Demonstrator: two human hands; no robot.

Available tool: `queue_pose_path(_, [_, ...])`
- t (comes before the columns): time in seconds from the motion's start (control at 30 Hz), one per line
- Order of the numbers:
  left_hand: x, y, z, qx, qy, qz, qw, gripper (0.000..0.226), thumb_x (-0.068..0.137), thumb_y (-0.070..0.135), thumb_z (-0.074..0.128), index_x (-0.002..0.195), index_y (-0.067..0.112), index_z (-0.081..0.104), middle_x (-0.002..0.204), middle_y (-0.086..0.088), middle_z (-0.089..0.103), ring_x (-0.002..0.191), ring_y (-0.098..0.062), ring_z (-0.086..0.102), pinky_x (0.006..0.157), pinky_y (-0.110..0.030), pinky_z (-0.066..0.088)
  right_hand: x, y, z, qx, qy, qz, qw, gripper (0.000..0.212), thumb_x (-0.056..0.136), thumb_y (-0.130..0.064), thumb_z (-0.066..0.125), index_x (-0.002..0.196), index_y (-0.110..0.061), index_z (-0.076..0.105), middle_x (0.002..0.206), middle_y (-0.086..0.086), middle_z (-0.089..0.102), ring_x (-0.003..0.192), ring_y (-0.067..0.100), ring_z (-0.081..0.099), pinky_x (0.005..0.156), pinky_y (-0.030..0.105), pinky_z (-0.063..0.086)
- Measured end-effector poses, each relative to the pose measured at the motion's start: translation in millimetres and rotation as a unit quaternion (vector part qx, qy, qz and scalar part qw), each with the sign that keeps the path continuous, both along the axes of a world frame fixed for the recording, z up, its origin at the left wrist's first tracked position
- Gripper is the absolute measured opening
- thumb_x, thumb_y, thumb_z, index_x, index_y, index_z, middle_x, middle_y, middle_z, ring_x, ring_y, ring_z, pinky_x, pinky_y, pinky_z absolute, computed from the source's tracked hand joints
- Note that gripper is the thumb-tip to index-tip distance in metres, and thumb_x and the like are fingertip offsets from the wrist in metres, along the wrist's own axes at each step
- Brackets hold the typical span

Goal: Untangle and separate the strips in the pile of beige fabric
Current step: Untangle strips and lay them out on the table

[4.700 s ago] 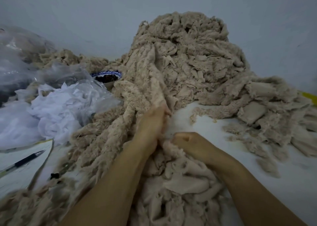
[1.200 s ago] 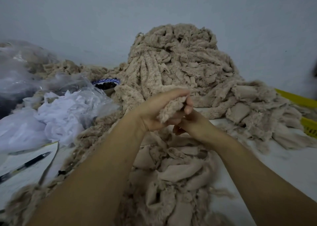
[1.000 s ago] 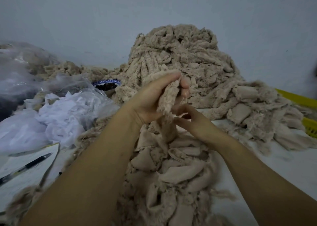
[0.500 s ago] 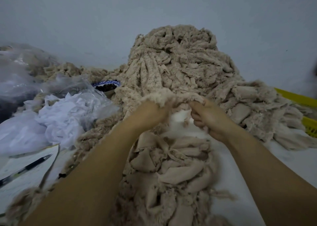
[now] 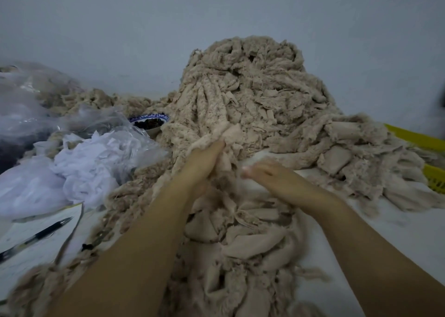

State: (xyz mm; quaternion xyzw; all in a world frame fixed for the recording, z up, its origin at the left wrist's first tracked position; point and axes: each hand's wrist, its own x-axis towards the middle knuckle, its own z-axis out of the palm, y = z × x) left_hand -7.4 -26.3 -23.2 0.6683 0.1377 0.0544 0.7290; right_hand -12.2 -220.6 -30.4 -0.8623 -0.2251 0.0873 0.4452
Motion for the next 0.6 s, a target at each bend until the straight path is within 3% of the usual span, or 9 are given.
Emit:
queue_pose_path(0.07, [-2,-20,7,-0.051,-0.010,-0.039,0.998,0.027,0.096,0.032,0.061,0.083,0.012,0.074,0.070,-0.003,0.073,0.065,-0.014,0.070,0.057,-0.024,0.055,3,16,4,-0.012,-0.079,-0.040,0.996,0.052,0.086,-0.069,0.052,0.123,-0.033,0.057,0.122,-0.016,0.049,0.097,-0.001,0.056,0.069,0.013,0.040])
queue_pose_path(0.1, [-5,-28,10,-0.078,-0.018,-0.062,0.995,0.030,0.098,0.029,0.058,0.079,0.012,0.074,0.068,-0.003,0.071,0.063,-0.013,0.068,0.059,-0.023,0.052,2,23,6,0.001,-0.096,-0.044,0.994,0.043,0.090,-0.059,0.057,0.123,-0.031,0.053,0.121,-0.010,0.051,0.094,0.000,0.057,0.067,0.013,0.041])
queue_pose_path(0.2, [-14,-46,12,-0.110,-0.024,-0.149,0.982,0.030,0.099,0.034,0.054,0.088,0.012,0.070,0.087,-0.007,0.068,0.078,-0.018,0.061,0.072,-0.032,0.046,2,33,7,0.037,-0.072,-0.059,0.995,0.013,0.098,-0.033,0.057,0.104,-0.024,0.050,0.092,-0.005,0.062,0.075,0.005,0.060,0.055,0.011,0.042])
queue_pose_path(0.27, [-20,-51,13,-0.082,-0.038,-0.215,0.973,0.038,0.100,0.039,0.049,0.081,0.010,0.065,0.087,-0.008,0.061,0.066,-0.017,0.055,0.063,-0.027,0.046,4,26,8,0.099,-0.009,-0.080,0.992,0.008,0.099,-0.022,0.051,0.094,-0.016,0.055,0.077,-0.001,0.063,0.065,0.011,0.058,0.057,0.022,0.044])
queue_pose_path(0.33, [-26,-50,12,-0.043,-0.042,-0.267,0.962,0.041,0.102,0.041,0.044,0.090,0.006,0.062,0.087,-0.008,0.060,0.063,-0.017,0.055,0.062,-0.026,0.050,4,18,3,0.170,0.103,-0.059,0.978,0.015,0.097,-0.012,0.049,0.087,-0.012,0.059,0.066,0.001,0.062,0.056,0.011,0.054,0.049,0.025,0.042])
queue_pose_path(0.43, [-34,-42,9,-0.008,-0.027,-0.290,0.956,0.042,0.095,0.048,0.055,0.108,0.010,0.068,0.109,-0.004,0.072,0.102,-0.016,0.068,0.093,-0.029,0.054,15,1,5,0.251,0.207,-0.098,0.941,0.021,0.094,-0.004,0.049,0.081,-0.011,0.063,0.056,0.003,0.060,0.043,0.006,0.047,0.036,0.017,0.033])
queue_pose_path(0.5, [-35,-35,12,0.032,-0.069,-0.250,0.965,0.036,0.091,0.047,0.062,0.103,0.015,0.073,0.105,0.000,0.076,0.102,-0.018,0.071,0.086,-0.028,0.058,30,-19,16,0.423,0.187,-0.142,0.875,0.020,0.093,-0.004,0.051,0.083,-0.009,0.068,0.061,0.007,0.063,0.051,0.009,0.054,0.040,0.017,0.041])
queue_pose_path(0.57, [-32,-31,11,0.136,-0.096,-0.171,0.971,0.033,0.094,0.046,0.061,0.106,0.019,0.074,0.105,0.003,0.075,0.098,-0.017,0.071,0.080,-0.028,0.060,44,-35,23,0.640,0.210,-0.184,0.716,0.017,0.096,-0.028,0.062,0.101,-0.012,0.066,0.093,0.008,0.066,0.084,0.016,0.065,0.062,0.022,0.056])
queue_pose_path(0.6, [-31,-29,9,0.245,-0.086,-0.159,0.953,0.039,0.093,0.051,0.060,0.117,0.022,0.070,0.116,0.005,0.071,0.104,-0.015,0.067,0.084,-0.028,0.057,46,-38,20,0.670,0.220,-0.194,0.682,0.031,0.095,-0.041,0.063,0.110,-0.014,0.063,0.110,0.009,0.060,0.097,0.020,0.064,0.075,0.027,0.059])
